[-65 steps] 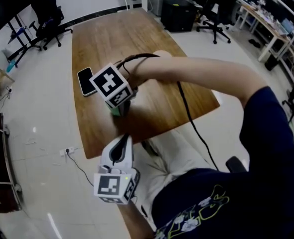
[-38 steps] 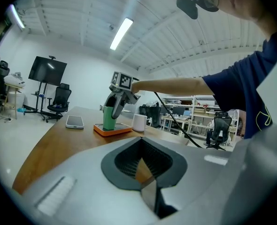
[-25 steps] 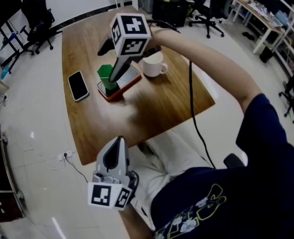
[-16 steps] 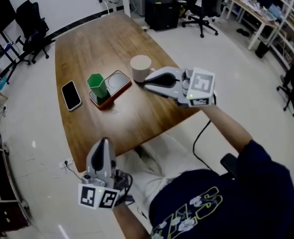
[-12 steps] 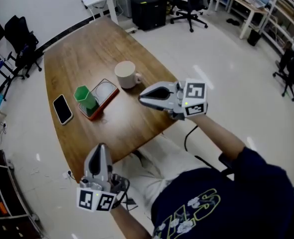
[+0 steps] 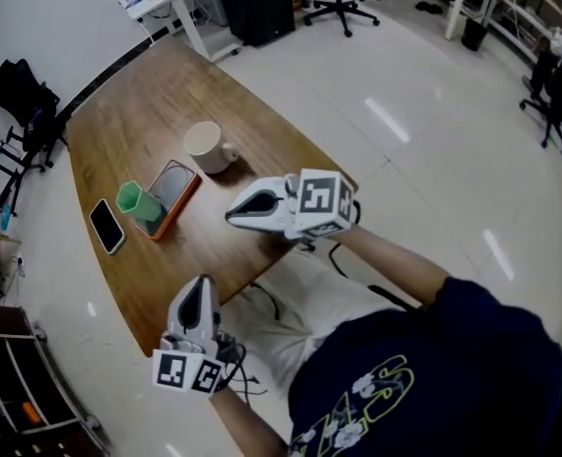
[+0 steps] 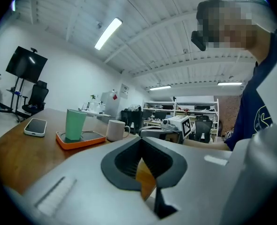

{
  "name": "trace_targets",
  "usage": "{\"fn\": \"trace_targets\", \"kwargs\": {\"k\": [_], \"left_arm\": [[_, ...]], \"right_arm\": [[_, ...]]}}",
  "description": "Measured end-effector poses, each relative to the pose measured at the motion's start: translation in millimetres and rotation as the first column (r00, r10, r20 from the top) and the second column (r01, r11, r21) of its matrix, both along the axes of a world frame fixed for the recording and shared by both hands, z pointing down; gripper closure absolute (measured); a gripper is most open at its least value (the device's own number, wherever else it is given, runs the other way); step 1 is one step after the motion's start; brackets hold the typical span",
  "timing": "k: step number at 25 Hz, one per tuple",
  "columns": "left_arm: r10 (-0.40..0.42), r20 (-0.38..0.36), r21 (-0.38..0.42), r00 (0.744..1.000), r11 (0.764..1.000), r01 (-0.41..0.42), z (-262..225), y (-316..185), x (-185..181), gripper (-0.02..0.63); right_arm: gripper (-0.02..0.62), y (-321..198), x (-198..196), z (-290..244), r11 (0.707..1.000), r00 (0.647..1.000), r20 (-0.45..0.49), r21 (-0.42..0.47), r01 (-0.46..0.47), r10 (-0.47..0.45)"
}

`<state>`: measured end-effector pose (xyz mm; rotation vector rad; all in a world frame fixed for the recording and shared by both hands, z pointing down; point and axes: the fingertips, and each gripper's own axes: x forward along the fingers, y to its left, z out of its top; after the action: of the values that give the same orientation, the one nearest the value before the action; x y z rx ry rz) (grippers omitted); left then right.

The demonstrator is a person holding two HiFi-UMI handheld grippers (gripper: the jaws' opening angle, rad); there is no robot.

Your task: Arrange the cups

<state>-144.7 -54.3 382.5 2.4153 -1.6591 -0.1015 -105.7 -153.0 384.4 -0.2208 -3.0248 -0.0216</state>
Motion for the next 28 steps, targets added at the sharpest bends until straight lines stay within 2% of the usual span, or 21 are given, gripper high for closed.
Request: {"fn": "trace_targets", "kwargs": {"k": [5, 9, 14, 21, 28], "left_arm": [[-0.017, 0.033, -0.024, 0.999, 1.000, 0.018, 7.7, -3.2, 1.8, 0.603], [-0.004, 0.115, -0.045, 0.993, 0.999, 0.009, 12.0, -6.8, 14.4, 0.603], [0.003, 0.199, -0.078, 0.980, 0.997, 0.013, 20.9, -12.1, 21.8, 0.603], [-0.051, 0.164, -0.075, 0.985, 0.995, 0.064, 19.6, -12.4, 9.2, 0.603], [-0.042, 0.118, -0.052, 0.992, 0.997, 0.048, 9.1, -13.4, 10.5, 0.603]], "right_arm": [[0.600, -4.6, -6.6, 15.8, 1.000, 0.999, -0.044, -0.013, -0.007, 0.007], [0.600, -20.7, -8.8, 23.7, 0.996, 0.994, -0.072, -0.039, -0.086, 0.083], [0.600, -25.0, -11.0, 28.3, 0.995, 0.993, -0.088, -0.055, -0.089, 0.084], [0.600, -24.1, -12.0, 29.4, 0.994, 0.993, -0.088, -0.059, -0.087, 0.081], [0.600, -23.2, -6.3, 25.2, 0.994, 0.992, -0.091, -0.058, -0.088, 0.082]]}}
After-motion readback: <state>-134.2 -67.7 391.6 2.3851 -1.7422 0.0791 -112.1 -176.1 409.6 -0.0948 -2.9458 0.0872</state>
